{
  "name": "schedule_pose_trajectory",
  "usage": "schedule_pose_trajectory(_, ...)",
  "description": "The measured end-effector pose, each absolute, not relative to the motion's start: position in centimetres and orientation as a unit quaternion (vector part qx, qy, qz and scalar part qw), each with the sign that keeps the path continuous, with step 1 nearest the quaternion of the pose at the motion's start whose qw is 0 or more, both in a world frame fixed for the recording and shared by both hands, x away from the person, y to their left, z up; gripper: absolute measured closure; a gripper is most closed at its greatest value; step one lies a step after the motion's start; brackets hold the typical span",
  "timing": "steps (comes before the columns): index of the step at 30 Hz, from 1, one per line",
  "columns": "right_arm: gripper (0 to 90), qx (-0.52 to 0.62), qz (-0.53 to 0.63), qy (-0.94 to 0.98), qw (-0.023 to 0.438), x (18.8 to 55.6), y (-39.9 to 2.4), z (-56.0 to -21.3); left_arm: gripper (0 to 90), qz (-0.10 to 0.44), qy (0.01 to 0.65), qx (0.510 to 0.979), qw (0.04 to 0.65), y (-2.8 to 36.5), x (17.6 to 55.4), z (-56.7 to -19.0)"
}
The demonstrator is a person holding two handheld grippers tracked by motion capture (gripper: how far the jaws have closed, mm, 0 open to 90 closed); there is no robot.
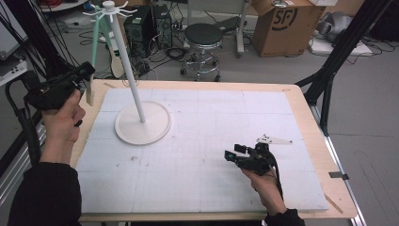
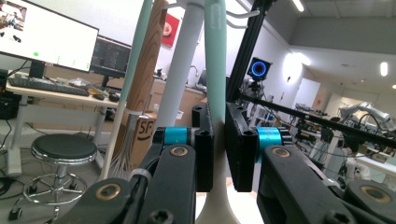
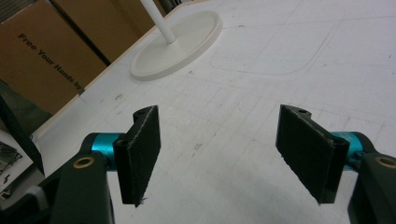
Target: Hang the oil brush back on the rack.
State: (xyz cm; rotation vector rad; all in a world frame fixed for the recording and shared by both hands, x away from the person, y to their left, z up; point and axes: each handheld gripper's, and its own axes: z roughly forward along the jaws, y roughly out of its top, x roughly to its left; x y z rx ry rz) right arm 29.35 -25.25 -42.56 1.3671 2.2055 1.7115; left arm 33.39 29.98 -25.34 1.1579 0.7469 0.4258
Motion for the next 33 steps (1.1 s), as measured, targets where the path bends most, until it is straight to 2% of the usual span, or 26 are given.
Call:
schedule_pose_trajectory(21, 30.3, 0.440, 0.551, 0.708, 0.017, 29.3, -25.3, -42.5, 80.7, 0.184, 0.348, 0.527, 0.753, 30.0, 33.8, -26.1)
schedule_pose_trajectory(23, 30.3, 0.440, 0.551, 0.709, 0.016, 29.3, -25.3, -42.5, 72.6, 0.177, 0.353, 0.530, 0.751, 30.0, 34.0, -26.2)
schedule_pose_trajectory(29, 29.9, 0.439, 0.554, 0.708, 0.018, 29.3, -25.3, -42.5, 62.7, 0.169, 0.357, 0.534, 0.748, 30.3, 34.0, -26.9)
schedule_pose_trajectory(31, 29.1, 0.439, 0.554, 0.708, 0.017, 29.4, -25.3, -42.5, 58.2, 0.169, 0.357, 0.539, 0.744, 30.2, 33.9, -27.0)
schedule_pose_trajectory(32, 28.3, 0.439, 0.554, 0.707, 0.017, 29.4, -25.3, -42.5, 52.5, 0.169, 0.357, 0.541, 0.742, 30.2, 33.8, -27.1)
schedule_pose_trajectory(33, 27.6, 0.442, 0.553, 0.706, 0.016, 29.4, -25.3, -42.5, 51.8, 0.168, 0.356, 0.543, 0.742, 30.2, 33.7, -27.1)
